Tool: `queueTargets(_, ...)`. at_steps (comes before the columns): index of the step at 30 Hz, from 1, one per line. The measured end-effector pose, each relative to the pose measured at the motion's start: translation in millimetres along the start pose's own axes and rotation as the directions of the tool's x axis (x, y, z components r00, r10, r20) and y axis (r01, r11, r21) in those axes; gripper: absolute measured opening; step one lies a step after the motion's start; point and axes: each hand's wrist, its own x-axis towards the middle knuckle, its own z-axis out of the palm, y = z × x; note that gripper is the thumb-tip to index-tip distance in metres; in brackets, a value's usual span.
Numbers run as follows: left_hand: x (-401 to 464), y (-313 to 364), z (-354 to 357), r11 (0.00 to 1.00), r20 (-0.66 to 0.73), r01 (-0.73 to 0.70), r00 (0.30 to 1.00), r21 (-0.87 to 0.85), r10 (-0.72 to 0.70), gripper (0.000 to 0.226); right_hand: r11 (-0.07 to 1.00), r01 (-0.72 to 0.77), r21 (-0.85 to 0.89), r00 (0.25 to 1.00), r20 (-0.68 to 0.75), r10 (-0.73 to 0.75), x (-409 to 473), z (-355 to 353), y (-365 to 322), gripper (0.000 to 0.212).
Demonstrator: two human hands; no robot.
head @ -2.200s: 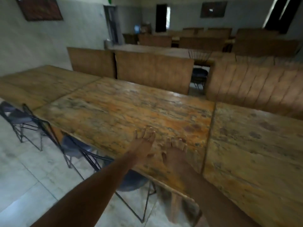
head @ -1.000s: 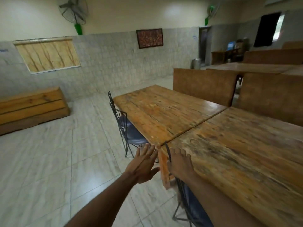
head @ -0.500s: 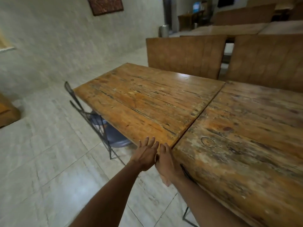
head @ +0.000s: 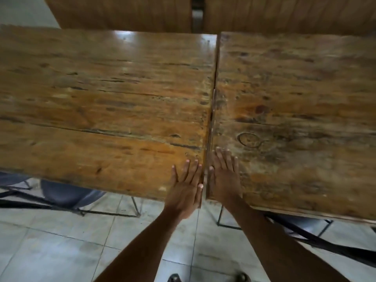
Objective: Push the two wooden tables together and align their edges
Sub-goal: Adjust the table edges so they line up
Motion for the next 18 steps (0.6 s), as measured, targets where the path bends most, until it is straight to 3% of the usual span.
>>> queueTargets(6,11,-11,17,0.996,-0.094,-0.090,0.991,0.021,0.092,0.062,0.997,-0.025,-0.079,1.000,0.010,0.026,4,5,-1,0.056)
queueTargets(18,35,-8,16,0.995,-0.089,-0.101,0.991,0.018,0.102,0.062,0.991,-0.036,-0.131,0.998,0.041,0.042,4,9,0,0.056)
